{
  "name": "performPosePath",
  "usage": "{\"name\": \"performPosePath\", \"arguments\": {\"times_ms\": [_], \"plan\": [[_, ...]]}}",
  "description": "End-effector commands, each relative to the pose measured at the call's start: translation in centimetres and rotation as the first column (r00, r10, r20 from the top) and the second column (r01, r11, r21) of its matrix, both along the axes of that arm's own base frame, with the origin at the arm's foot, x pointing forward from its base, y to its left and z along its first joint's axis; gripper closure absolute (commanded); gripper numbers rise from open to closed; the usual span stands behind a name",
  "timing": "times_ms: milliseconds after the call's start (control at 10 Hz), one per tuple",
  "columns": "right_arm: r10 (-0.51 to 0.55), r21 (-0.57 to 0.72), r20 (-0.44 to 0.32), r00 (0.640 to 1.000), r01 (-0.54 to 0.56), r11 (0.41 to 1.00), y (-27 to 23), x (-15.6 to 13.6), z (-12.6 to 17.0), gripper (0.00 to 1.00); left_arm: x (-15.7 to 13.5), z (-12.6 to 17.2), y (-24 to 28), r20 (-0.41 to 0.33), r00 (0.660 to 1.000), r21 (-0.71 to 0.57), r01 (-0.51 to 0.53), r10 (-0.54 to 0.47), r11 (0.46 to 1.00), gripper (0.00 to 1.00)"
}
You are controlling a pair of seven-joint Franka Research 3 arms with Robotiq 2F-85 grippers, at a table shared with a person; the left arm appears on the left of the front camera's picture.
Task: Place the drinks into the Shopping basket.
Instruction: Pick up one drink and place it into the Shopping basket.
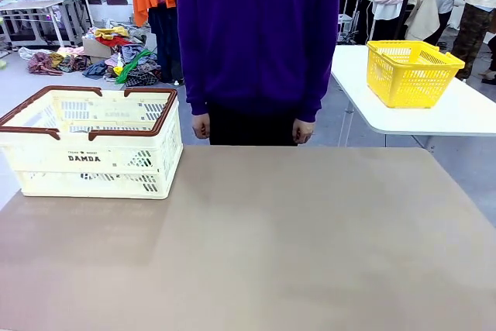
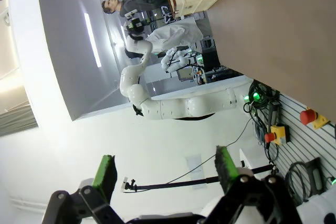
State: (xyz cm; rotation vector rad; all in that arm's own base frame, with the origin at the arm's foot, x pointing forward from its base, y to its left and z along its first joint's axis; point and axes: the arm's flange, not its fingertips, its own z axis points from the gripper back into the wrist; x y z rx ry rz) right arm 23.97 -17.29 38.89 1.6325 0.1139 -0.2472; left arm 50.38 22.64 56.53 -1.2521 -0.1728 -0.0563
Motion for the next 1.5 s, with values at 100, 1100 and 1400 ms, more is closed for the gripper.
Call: {"name": "performPosePath", "arguments": {"times_ms": [100, 1100, 1400], "plan": [[0.004, 0.009, -0.019, 1.000, -0.004, 1.000, -0.1, -0.2, 0.6, 0.00, -2.6, -5.4, -0.5, 0.081, 0.997, -0.099, 0.005, 0.003, 0.995, 0.00], [0.004, 0.009, -0.019, 1.000, -0.004, 1.000, -0.1, -0.2, 0.6, 0.00, -1.3, -5.5, 1.0, 0.025, 1.000, -0.083, -0.008, 0.010, 0.997, 0.00], [0.004, 0.009, -0.019, 1.000, -0.004, 1.000, -0.1, -0.2, 0.6, 0.00, -1.3, -5.5, 1.0, 0.025, 1.000, -0.083, -0.008, 0.010, 0.997, 0.00]]}}
